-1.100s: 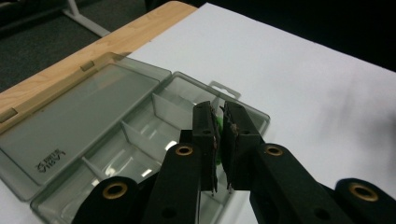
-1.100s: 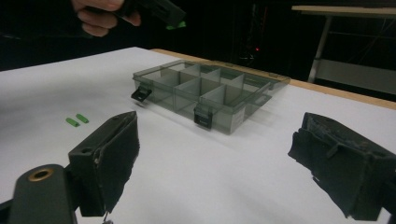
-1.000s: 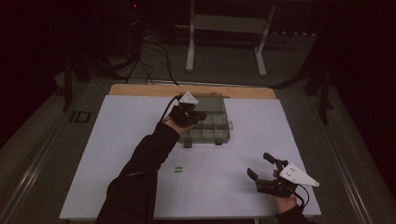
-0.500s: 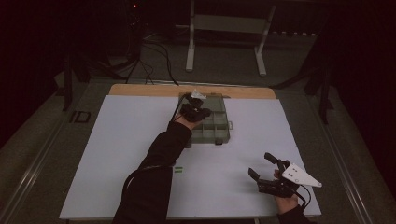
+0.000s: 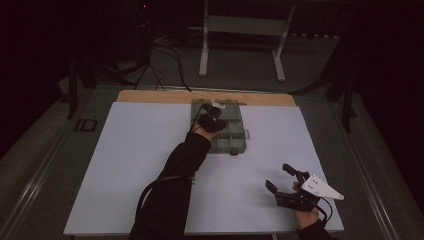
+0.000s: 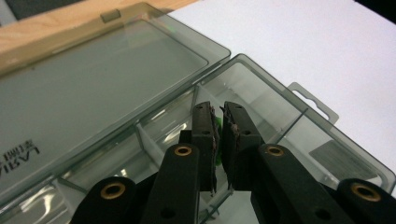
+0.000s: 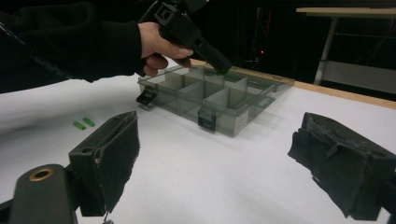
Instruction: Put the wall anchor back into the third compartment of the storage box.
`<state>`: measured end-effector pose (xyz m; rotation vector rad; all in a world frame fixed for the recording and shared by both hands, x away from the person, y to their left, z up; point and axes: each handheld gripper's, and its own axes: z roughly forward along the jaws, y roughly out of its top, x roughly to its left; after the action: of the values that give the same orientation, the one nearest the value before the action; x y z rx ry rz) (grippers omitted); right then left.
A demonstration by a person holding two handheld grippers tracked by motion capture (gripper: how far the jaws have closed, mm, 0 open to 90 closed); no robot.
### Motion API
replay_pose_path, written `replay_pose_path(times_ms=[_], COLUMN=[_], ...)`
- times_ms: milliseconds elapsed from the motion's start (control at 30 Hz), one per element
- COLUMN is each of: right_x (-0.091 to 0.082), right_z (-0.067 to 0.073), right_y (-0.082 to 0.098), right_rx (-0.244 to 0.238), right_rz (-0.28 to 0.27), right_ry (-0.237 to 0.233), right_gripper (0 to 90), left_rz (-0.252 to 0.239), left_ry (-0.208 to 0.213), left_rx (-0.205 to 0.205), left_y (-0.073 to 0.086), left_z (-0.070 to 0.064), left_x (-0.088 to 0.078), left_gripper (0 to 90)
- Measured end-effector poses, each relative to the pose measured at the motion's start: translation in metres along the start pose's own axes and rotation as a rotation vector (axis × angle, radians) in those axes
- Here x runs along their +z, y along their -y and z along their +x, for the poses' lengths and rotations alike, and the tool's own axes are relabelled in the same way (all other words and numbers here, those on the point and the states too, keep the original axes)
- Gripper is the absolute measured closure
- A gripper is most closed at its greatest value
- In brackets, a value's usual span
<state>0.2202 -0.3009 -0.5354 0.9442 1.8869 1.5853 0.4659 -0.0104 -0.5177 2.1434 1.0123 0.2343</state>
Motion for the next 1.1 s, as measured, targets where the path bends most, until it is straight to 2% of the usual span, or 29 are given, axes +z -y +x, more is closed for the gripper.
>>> replay_pose_path(times_ms=[100,133,200,233,333,367,400,433,467,533,600,767,1000,1067,1100], right_x=[0.0,0.0,0.0,0.0,0.0,0.0,0.0,0.0,0.0,0.0,0.0,0.0,0.001,0.001,0.001], right_z=[0.0,0.0,0.001,0.0,0.0,0.0,0.0,0.0,0.0,0.0,0.001,0.001,0.001,0.002,0.002], right_y=[0.0,0.0,0.0,0.0,0.0,0.0,0.0,0.0,0.0,0.0,0.0,0.0,0.0,0.0,0.0], right_rx=[-0.001,0.001,0.0,-0.001,-0.002,-0.003,-0.003,-0.003,-0.003,-0.004,-0.003,-0.002,-0.003,-0.003,-0.005], right_rz=[0.002,0.003,0.005,0.004,0.003,0.003,0.003,0.004,0.004,0.004,0.005,0.007,0.01,0.011,0.013], right_ry=[0.001,0.0,-0.001,-0.001,0.001,0.001,0.001,0.0,0.0,0.0,-0.002,-0.001,0.0,0.0,0.0], right_gripper=[13.1,13.1,13.1,13.1,13.1,13.1,13.1,13.1,13.1,13.1,13.1,13.1,13.1,13.1,13.1], left_rz=[0.008,0.016,0.015,0.017,0.009,0.005,0.003,0.0,-0.003,0.002,0.015,0.014,-0.005,-0.006,-0.012], left_ry=[-0.007,-0.025,-0.012,-0.026,-0.025,-0.013,-0.016,-0.02,-0.015,-0.018,-0.021,-0.015,0.025,0.012,0.031], left_rx=[0.007,0.009,-0.018,-0.024,-0.033,-0.038,-0.041,-0.039,-0.04,-0.04,-0.04,-0.052,-0.044,-0.043,-0.045], left_y=[-0.002,-0.002,-0.003,-0.004,-0.005,-0.005,-0.005,-0.005,-0.005,-0.005,-0.005,-0.005,-0.001,0.0,0.002], left_z=[-0.002,-0.003,-0.001,-0.001,0.0,0.001,0.001,0.0,0.0,0.0,-0.001,0.0,0.004,0.005,0.006], left_x=[0.002,0.002,0.002,0.002,-0.002,-0.003,-0.005,-0.006,-0.007,-0.009,-0.011,-0.021,-0.042,-0.046,-0.05], left_gripper=[82.6,82.3,71.8,65.6,52.0,43.2,43.2,34.1,34.1,27.5,16.9,1.9,0.0,0.0,0.0])
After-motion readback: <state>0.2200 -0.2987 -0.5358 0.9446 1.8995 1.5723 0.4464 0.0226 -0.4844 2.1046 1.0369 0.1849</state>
